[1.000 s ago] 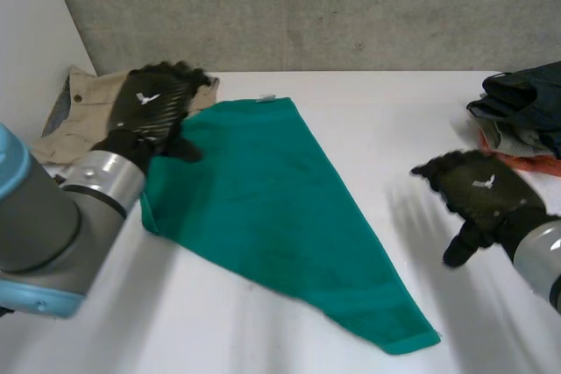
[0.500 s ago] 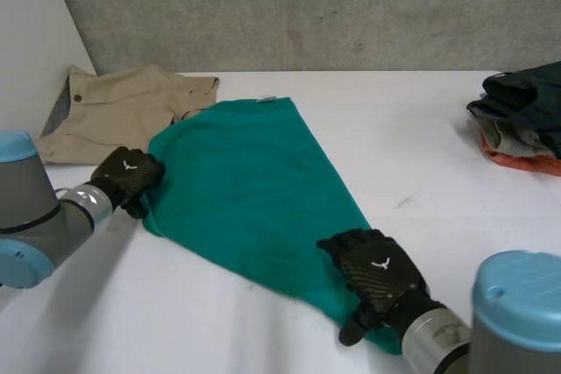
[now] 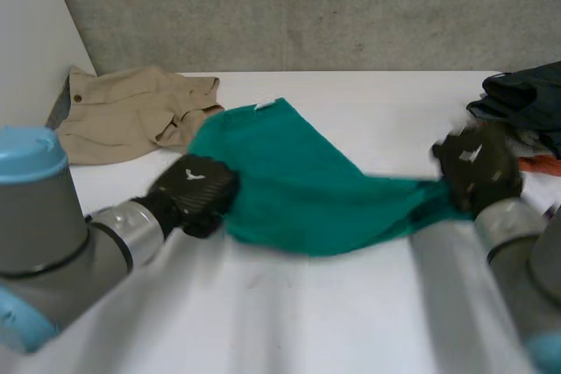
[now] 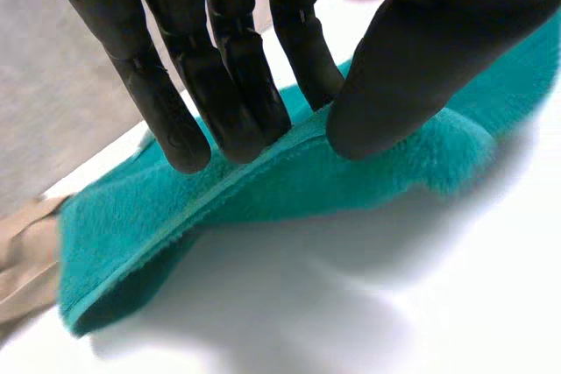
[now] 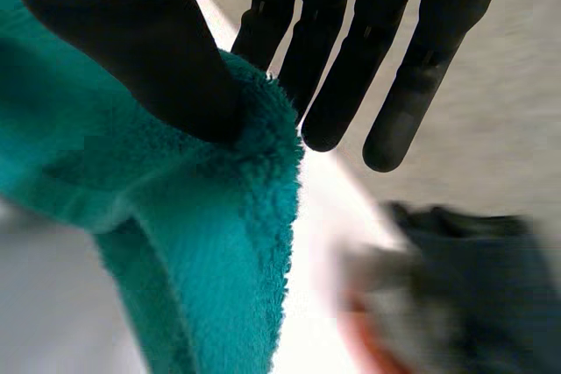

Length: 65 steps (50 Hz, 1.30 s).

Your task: Fold the laundry.

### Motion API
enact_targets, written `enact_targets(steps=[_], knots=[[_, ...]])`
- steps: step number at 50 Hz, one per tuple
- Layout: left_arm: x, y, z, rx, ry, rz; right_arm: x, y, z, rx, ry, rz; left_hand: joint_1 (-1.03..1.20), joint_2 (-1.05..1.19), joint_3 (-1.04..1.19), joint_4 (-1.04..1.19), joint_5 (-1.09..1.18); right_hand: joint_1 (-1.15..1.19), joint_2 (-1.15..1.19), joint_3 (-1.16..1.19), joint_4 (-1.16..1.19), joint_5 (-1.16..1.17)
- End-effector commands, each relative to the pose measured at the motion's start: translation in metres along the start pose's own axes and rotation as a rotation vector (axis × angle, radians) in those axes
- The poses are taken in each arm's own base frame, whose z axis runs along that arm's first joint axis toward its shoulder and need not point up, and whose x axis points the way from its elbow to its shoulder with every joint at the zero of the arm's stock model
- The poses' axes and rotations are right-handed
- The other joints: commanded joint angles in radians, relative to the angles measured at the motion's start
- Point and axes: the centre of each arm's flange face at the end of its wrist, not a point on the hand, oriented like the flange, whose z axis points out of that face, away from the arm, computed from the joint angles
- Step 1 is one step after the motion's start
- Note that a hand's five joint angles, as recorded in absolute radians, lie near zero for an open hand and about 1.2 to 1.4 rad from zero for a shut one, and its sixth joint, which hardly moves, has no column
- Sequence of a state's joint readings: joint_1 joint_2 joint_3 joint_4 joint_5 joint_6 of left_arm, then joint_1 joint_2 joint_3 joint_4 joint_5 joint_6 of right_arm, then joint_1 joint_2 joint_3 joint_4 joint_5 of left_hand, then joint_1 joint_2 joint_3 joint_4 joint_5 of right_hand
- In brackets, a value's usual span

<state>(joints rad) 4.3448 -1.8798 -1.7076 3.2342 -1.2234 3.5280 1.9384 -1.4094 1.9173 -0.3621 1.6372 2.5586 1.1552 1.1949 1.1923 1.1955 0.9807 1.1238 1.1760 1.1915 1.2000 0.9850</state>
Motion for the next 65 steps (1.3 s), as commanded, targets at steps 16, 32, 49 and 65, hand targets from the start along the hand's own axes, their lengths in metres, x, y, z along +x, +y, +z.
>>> enact_targets(steps=[16,32,49,65], knots=[[0.081,-0.029,-0.022,0.116,0.117,-0.21,0.027,0.019,0.153,0.121,0.182,-0.182,-0.871,-0.911,-0.908,-0.912,-0.871,-0.949,-1.001,-1.017,-1.025,-0.985],[-0.036,-0.029,0.002,0.187,-0.191,-0.143,0.034,-0.016,0.008,-0.155,-0.176,0.013,-0.807,-0.846,-0.844,-0.847,-0.807,-0.816,-0.868,-0.883,-0.892,-0.851],[-0.054,0.059,0.084,-0.019,-0.013,0.146,-0.03,0.031,-0.02,-0.178,-0.359,0.179,-0.763,-0.802,-0.8,-0.803,-0.763,-0.669,-0.721,-0.737,-0.745,-0.705],[-0.028,0.056,0.097,-0.009,0.013,0.178,-0.035,0.047,0.004,-0.157,-0.248,0.1,0.241,0.201,0.204,0.201,0.241,0.272,0.22,0.205,0.196,0.237]])
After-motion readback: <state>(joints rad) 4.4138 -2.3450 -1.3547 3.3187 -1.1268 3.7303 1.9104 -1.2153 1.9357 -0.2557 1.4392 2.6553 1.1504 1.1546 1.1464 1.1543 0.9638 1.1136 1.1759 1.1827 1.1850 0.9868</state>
